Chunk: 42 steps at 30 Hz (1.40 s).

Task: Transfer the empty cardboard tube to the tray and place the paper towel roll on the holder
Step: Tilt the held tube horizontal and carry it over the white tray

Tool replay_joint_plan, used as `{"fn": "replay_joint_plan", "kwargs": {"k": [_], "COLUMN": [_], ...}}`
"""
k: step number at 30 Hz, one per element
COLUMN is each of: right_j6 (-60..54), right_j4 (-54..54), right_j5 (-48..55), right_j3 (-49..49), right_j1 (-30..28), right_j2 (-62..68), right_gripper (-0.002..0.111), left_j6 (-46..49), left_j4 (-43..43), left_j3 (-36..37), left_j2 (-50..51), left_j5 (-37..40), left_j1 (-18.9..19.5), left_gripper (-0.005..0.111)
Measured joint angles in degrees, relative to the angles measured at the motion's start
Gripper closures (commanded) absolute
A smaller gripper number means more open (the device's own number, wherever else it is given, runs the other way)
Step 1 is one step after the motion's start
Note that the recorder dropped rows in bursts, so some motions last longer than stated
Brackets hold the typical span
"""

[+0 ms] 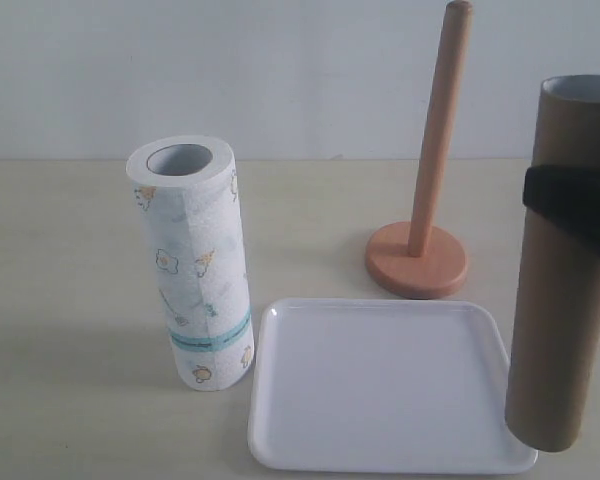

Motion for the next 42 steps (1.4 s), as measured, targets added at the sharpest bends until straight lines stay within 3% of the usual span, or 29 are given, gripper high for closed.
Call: {"fn": "replay_joint_plan", "kwargs": {"k": [16,21,26,32,37,40,42], "right_j6": [-8.67,-5.41,-17.48,-27.72,-32.83,-46.2,-58.71], "right_j4": [0.0,0.0,0.0,-0.05,1.4,18.07,29.81], "right_j5": [-5.7,-3.44,-0.26,22.09,38.72,61.58,70.37], "right_j3": [-6.87,-10.94,-13.94,-15.12,-15.25,-15.63,-15.99], "right_j1": [0.78,7.4,18.59,31.31,38.43,44.31,45.25], "right_j2": [17.08,23.05,25.28,25.41,25.41,26.07,26.83], "right_gripper": [0.109,0.109,0.109,0.109,0.109,0.109,0.109], "left_j6": [0.0,0.0,0.0,0.0,0.0,0.0,0.0], "left_j4": [0.0,0.0,0.0,0.0,0.0,0.0,0.0], "left_j3": [0.0,0.0,0.0,0.0,0.0,0.0,0.0], "left_j2": [0.0,0.0,0.0,0.0,0.0,0.0,0.0], "left_j5": [0.0,0.0,0.0,0.0,0.0,0.0,0.0], "left_j1": [0.0,0.0,0.0,0.0,0.0,0.0,0.0], "left_gripper": [0.098,0.098,0.098,0.098,0.098,0.098,0.098]}}
